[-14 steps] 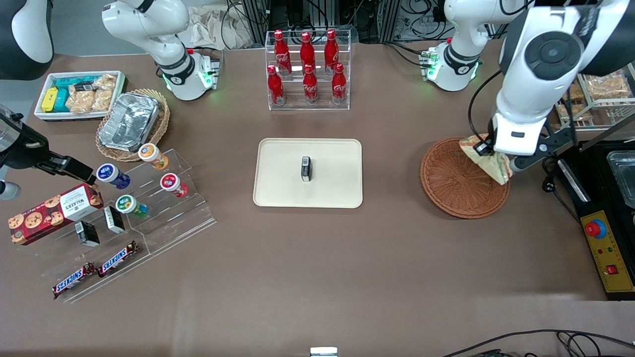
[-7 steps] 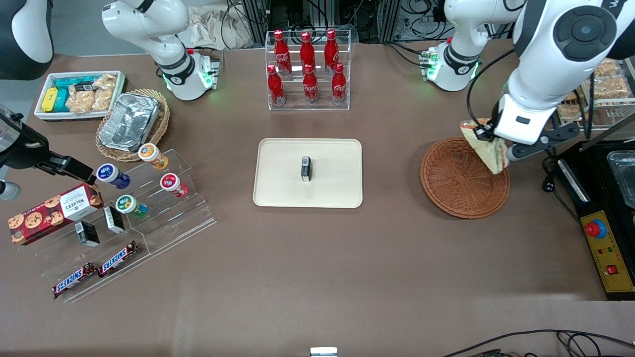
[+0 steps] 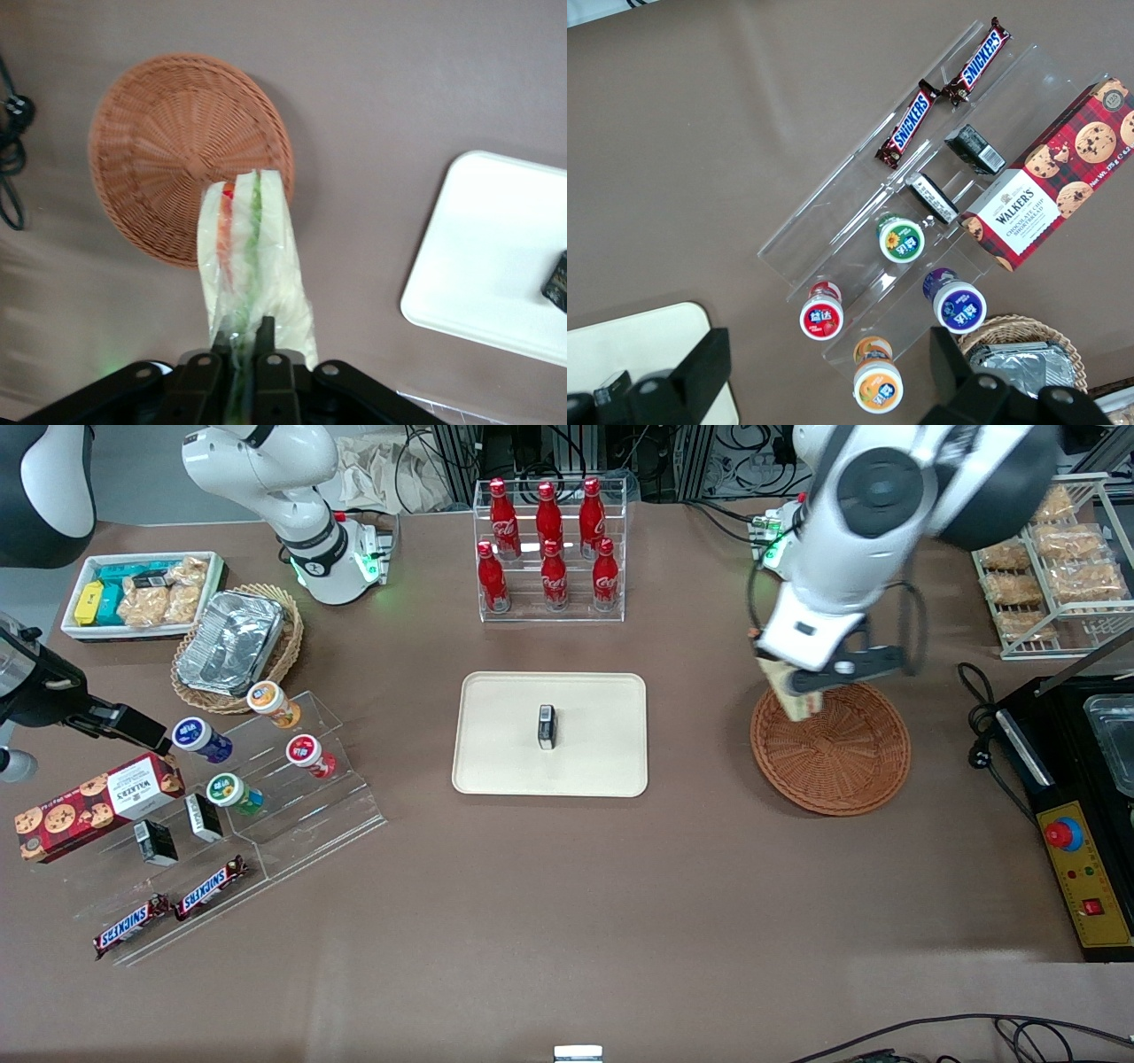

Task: Place sandwich from basket to tray
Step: 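Lift the sandwich out of the basket with the left gripper, then carry the sandwich over the cream tray and lower it beside the black box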

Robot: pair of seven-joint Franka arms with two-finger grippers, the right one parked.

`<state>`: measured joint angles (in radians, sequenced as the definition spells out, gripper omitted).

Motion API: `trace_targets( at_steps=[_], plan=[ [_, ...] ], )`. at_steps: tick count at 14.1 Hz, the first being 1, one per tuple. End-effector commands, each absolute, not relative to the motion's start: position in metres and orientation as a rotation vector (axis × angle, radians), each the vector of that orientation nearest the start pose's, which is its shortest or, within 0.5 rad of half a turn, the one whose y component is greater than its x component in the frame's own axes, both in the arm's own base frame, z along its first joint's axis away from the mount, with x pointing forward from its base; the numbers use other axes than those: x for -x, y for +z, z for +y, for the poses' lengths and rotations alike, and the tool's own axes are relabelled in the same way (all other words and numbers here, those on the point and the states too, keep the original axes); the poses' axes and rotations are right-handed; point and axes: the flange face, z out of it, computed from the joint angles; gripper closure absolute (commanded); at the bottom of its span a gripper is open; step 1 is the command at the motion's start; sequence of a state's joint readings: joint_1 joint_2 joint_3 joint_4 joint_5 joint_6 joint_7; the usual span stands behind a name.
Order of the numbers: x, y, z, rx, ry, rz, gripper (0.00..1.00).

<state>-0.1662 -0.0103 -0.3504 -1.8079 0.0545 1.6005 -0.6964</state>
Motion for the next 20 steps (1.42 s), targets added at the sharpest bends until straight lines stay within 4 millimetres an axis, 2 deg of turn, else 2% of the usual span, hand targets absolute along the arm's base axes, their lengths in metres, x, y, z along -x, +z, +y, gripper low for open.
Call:
trace_targets(
  at_steps=[1, 4, 5, 7, 9, 11, 16, 20],
  plan=[
    [-0.468, 0.497, -0.313, 3.017, 0.157, -0.205, 1.0],
    [-0.457, 0.457, -0.368, 3.031, 0.126, -0.196, 1.0],
    [-0.45, 0.445, -0.381, 3.048, 0.112, -0.162, 1.0],
    [-0.449, 0.421, -0.396, 3.077, 0.108, -0.132, 1.0],
    [-0.437, 0.401, -0.426, 3.108, 0.092, -0.061, 1.0],
    [-0.434, 0.373, -0.446, 3.134, 0.062, -0.053, 1.0],
    [-0.433, 0.303, -0.471, 3.103, -0.068, 0.101, 1.0],
    [-0.427, 0.267, -0.481, 3.09, -0.082, 0.186, 1.0]
  ],
)
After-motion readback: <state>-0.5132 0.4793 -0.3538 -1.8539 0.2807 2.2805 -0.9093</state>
